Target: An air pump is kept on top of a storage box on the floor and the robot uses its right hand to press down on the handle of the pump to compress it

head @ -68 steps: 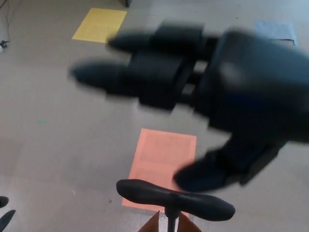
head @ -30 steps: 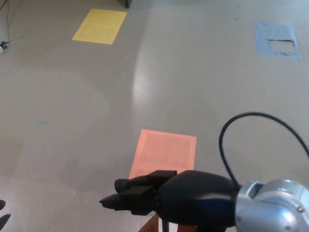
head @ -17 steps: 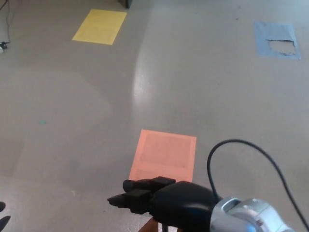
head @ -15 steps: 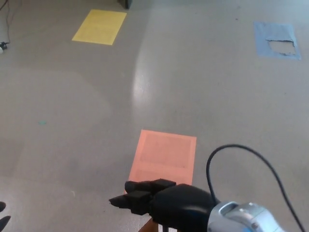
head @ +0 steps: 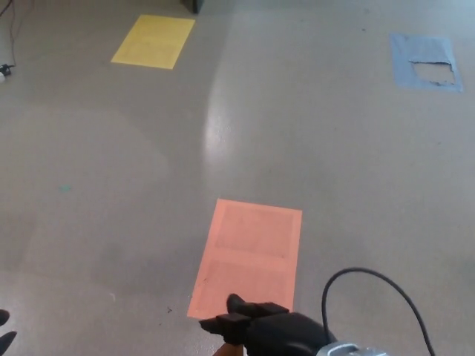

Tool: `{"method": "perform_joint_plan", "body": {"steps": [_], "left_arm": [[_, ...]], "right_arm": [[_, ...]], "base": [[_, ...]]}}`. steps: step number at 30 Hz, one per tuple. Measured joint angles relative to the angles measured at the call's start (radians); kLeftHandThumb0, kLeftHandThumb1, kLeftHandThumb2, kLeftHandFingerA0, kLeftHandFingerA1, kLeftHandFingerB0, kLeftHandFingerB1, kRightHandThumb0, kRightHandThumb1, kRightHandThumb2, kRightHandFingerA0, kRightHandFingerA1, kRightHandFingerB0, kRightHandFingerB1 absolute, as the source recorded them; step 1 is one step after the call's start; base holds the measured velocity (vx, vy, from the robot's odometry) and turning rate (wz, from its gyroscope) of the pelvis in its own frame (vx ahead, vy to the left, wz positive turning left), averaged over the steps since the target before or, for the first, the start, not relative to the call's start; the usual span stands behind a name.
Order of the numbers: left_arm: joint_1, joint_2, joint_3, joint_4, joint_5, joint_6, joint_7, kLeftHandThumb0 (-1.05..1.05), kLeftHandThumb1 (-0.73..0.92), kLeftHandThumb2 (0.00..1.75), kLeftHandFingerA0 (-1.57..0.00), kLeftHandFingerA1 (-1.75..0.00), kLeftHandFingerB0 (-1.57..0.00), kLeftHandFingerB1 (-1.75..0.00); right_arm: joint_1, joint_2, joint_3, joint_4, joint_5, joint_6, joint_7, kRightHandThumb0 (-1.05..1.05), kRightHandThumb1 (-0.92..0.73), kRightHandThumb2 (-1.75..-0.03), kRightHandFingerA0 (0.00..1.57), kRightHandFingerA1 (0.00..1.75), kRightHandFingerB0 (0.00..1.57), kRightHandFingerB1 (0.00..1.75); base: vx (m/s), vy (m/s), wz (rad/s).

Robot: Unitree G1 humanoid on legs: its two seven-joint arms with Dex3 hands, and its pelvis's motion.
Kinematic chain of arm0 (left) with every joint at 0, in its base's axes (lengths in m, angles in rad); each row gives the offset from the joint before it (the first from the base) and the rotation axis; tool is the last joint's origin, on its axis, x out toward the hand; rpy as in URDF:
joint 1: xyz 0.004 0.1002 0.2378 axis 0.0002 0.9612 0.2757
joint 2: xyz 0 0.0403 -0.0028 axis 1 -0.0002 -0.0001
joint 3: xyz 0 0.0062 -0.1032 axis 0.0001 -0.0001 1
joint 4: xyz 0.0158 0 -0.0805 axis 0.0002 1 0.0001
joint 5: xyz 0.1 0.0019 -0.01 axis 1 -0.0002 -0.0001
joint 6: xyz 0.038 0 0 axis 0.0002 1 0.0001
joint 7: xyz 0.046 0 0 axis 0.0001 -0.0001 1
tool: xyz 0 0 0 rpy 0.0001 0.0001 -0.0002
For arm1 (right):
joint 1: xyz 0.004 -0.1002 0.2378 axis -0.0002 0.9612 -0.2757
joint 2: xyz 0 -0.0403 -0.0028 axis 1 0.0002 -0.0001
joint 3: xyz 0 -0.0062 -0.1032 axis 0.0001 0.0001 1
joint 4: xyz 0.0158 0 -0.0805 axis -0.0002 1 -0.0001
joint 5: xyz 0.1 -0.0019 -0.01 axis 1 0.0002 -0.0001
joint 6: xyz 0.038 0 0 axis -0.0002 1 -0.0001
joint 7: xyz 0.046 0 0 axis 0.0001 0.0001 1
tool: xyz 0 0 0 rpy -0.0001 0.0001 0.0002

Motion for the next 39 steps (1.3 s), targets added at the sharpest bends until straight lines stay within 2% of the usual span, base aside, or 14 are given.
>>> {"method": "perform_joint_plan", "body": {"steps": [1,2,11,13,14,15,17,18,20,21,30,31,38,39], "left_arm": [[0.000,0.000,0.000,0.000,0.000,0.000,0.000,-0.67,0.88,0.66,-0.28,-0.34,-0.24,-0.31],[0.000,0.000,0.000,0.000,0.000,0.000,0.000,-0.66,0.87,0.66,-0.27,-0.34,-0.23,-0.31],[-0.004,-0.001,0.001,-0.001,0.000,0.000,0.000,-0.66,0.87,0.66,-0.29,-0.35,-0.25,-0.31],[-0.005,-0.001,0.001,-0.001,0.000,0.000,0.000,-0.67,0.87,0.66,-0.29,-0.34,-0.25,-0.31],[-0.005,-0.001,0.001,-0.001,0.000,0.000,0.000,-0.67,0.87,0.66,-0.29,-0.34,-0.25,-0.31],[-0.005,-0.001,0.001,-0.001,0.000,0.000,0.000,-0.66,0.88,0.67,-0.29,-0.35,-0.25,-0.31],[-0.006,-0.001,0.001,-0.001,0.000,0.000,0.000,-0.66,0.88,0.66,-0.29,-0.35,-0.24,-0.31],[-0.007,-0.001,0.001,-0.001,0.001,0.000,0.000,-0.66,0.88,0.66,-0.28,-0.35,-0.23,-0.31],[-0.008,-0.001,0.001,-0.001,0.001,0.000,0.000,-0.66,0.87,0.66,-0.29,-0.35,-0.24,-0.31],[-0.008,-0.001,0.001,-0.001,0.000,0.000,0.000,-0.67,0.87,0.66,-0.28,-0.35,-0.22,-0.31],[-0.019,-0.001,0.001,-0.002,0.001,0.000,0.000,-0.67,0.88,0.67,-0.29,-0.35,-0.25,-0.31],[-0.023,-0.001,0.001,-0.002,0.001,0.000,0.000,-0.66,0.88,0.67,-0.28,-0.34,-0.23,-0.31],[-0.055,0.001,0.005,-0.003,0.001,0.000,0.000,-0.64,0.88,0.66,-0.30,-0.35,-0.28,-0.32],[-0.057,0.002,0.005,-0.003,0.001,0.000,0.000,-0.64,0.87,0.66,-0.27,-0.34,-0.25,-0.32]], "right_arm": [[0.000,0.009,-0.003,0.032,0.000,-0.007,-0.010,-0.62,-0.76,-0.65,0.03,0.22,0.02,0.22],[0.000,0.012,-0.004,0.043,0.000,-0.009,-0.013,-0.68,-0.59,-0.94,0.00,0.27,0.02,0.25],[-0.039,0.097,-0.036,0.323,0.001,-0.076,-0.100,-0.77,-0.66,-0.98,0.06,0.30,0.06,0.28],[-0.059,0.116,-0.044,0.379,0.001,-0.093,-0.121,-0.70,-0.67,-1.03,0.03,0.34,0.03,0.32],[-0.059,0.116,-0.044,0.379,0.001,-0.093,-0.121,-0.70,-0.67,-1.03,0.03,0.34,0.03,0.32],[-0.075,0.130,-0.050,0.424,0.001,-0.107,-0.139,-0.70,-0.85,-0.68,0.11,0.25,0.10,0.23],[-0.091,0.147,-0.061,0.477,0.001,-0.124,-0.159,-0.71,-0.86,-0.67,0.13,0.27,0.10,0.24],[-0.102,0.159,-0.068,0.511,0.001,-0.135,-0.172,-0.71,-0.68,-1.04,0.05,0.42,0.04,0.35],[-0.116,0.173,-0.076,0.554,0.001,-0.150,-0.190,-0.71,-0.69,-1.05,0.05,0.41,0.04,0.34],[-0.124,0.183,-0.081,0.583,0.001,-0.159,-0.201,-0.70,-0.89,-0.68,0.13,0.26,0.09,0.23],[-0.194,0.259,-0.122,0.803,0.001,-0.224,-0.297,-0.72,-0.91,-0.69,0.12,0.26,0.09,0.23],[-0.203,0.269,-0.127,0.829,0.000,-0.231,-0.308,-0.71,-0.70,-1.07,0.05,0.41,0.04,0.34],[-0.246,0.304,-0.166,0.980,0.000,-0.277,-0.357,-0.71,-0.70,-1.06,0.05,0.41,0.04,0.32],[-0.251,0.304,-0.176,0.988,0.001,-0.285,-0.359,-0.76,-0.90,-0.69,0.14,0.28,0.10,0.23]], "base": [[0.00,0.000,0.00],[0.00,0.000,0.00],[0.00,0.000,0.00],[0.00,0.000,0.00],[0.00,0.000,0.00],[0.00,0.000,0.00],[0.00,0.000,0.00],[0.00,0.000,0.00],[0.00,0.000,0.00],[0.00,0.000,0.00],[0.00,0.000,0.00],[0.00,0.000,0.00],[0.00,0.000,0.00],[0.00,0.000,0.00]]}}
